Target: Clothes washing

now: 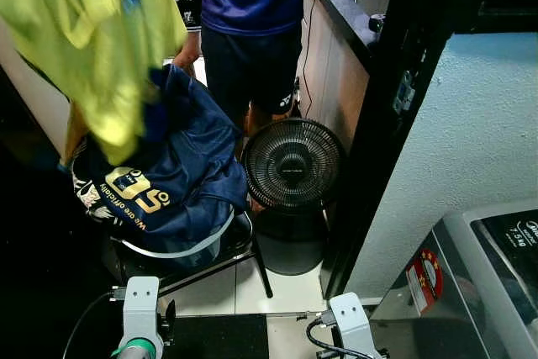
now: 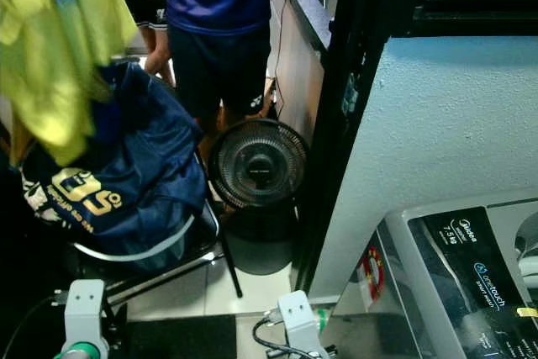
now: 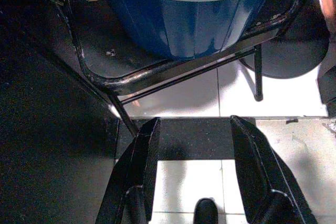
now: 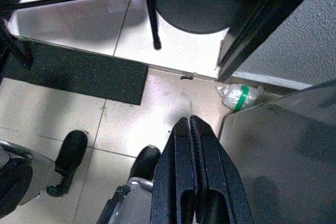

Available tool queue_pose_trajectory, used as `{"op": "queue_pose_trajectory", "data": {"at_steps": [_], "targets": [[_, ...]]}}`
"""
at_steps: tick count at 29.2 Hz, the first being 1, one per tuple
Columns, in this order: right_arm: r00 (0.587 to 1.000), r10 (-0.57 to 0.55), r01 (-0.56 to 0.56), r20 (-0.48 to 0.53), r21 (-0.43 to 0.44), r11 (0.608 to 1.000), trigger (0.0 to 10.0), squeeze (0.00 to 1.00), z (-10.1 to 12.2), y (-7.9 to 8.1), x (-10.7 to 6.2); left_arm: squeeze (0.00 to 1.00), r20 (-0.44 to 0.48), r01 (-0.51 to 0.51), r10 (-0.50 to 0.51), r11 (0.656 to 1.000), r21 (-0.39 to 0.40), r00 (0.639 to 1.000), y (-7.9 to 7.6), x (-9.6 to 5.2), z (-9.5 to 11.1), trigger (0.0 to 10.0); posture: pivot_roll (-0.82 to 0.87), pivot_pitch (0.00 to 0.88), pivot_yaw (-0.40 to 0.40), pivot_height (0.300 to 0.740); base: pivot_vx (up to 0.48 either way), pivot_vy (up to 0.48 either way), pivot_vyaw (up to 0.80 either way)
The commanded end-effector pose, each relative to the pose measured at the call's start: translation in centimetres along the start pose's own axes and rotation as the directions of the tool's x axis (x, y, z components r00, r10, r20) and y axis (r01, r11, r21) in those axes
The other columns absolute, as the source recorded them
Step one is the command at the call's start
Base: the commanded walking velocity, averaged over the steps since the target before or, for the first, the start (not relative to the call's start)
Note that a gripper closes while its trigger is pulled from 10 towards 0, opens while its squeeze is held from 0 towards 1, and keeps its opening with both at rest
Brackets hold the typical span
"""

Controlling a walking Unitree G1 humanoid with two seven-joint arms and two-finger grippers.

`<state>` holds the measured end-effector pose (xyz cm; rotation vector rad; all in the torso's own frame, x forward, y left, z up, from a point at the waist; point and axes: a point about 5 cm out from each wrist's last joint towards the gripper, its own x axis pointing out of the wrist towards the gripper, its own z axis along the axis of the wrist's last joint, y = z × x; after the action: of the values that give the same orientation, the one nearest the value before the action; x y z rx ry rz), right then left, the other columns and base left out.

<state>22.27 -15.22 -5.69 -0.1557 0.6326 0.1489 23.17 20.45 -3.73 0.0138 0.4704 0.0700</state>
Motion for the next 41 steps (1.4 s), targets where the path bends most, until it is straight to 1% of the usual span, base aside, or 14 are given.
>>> {"op": "queue_pose_trajectory", "data": {"at_steps": [1, 12, 16, 24, 25, 29, 33, 41], "targets": [[1.0, -0.003, 0.004, -0.022, 0.022, 1.0, 10.0, 0.0, -0.4, -0.1, -0.1, 0.0, -0.036, 0.001, -0.001, 1.0, 0.01, 0.999, 0.3, -0.5, -1.0, 10.0, 0.11, 0.0, 0.096, 0.74, 0.0, 0.0, 0.0], [0.999, -0.001, 0.002, -0.034, 0.022, 1.0, 10.0, 0.0, -1.0, -0.4, -0.4, 0.0, -0.031, -0.004, 0.004, 1.0, 0.005, 1.0, 0.1, -0.3, -0.7, 10.0, 0.11, 0.0, 0.089, 0.74, 0.0, 0.0, 0.0], [0.998, 0.0, 0.002, -0.059, 0.029, 1.0, 10.0, 0.0, -1.8, -0.9, -0.8, 0.0, -0.025, 0.002, -0.002, 1.0, 0.002, 1.0, -0.2, -0.3, -0.8, 10.0, 0.11, 0.0, 0.089, 0.74, 0.0, 0.0, 0.0], [0.997, -0.004, 0.007, -0.074, 0.034, 0.999, 10.0, 0.0, -2.1, -1.5, -0.9, 0.0, -0.028, -0.002, 0.002, 1.0, -0.001, 1.0, -0.2, -0.4, -0.8, 10.0, 0.12, 0.0, 0.086, 0.74, 0.0, 0.0, 0.0], [0.997, -0.002, 0.005, -0.079, 0.035, 0.999, 10.0, 0.0, -2.1, -1.7, -0.9, 0.0, -0.034, -0.018, 0.017, 1.0, -0.015, 0.999, 0.1, -0.5, -1.0, 10.0, 0.12, 0.0, 0.085, 0.74, 0.0, 0.0, 0.0], [0.996, 0.008, -0.005, -0.084, 0.043, 0.999, 10.0, 0.0, -1.7, -1.5, -0.6, 0.0, -0.044, -0.032, 0.03, 0.999, -0.024, 0.999, 0.5, -0.6, -1.2, 10.0, 0.12, 0.0, 0.085, 0.74, 0.0, 0.0, 0.0], [0.996, 0.015, -0.01, -0.086, 0.056, 0.998, 10.0, 0.0, -1.8, -1.3, -0.7, 0.0, -0.049, -0.041, 0.039, 0.998, -0.043, 0.998, 0.6, -0.7, -1.4, 10.0, 0.12, 0.0, 0.089, 0.74, 0.0, 0.0, 0.0], [0.996, 0.011, -0.006, -0.091, 0.059, 0.998, 10.0, 0.0, -2.4, -1.2, -1.0, 0.0, -0.053, -0.036, 0.034, 0.999, -0.034, 0.998, 0.7, -0.7, -1.4, 10.0, 0.11, 0.0, 0.097, 0.74, 0.0, 0.0, 0.0]]}}
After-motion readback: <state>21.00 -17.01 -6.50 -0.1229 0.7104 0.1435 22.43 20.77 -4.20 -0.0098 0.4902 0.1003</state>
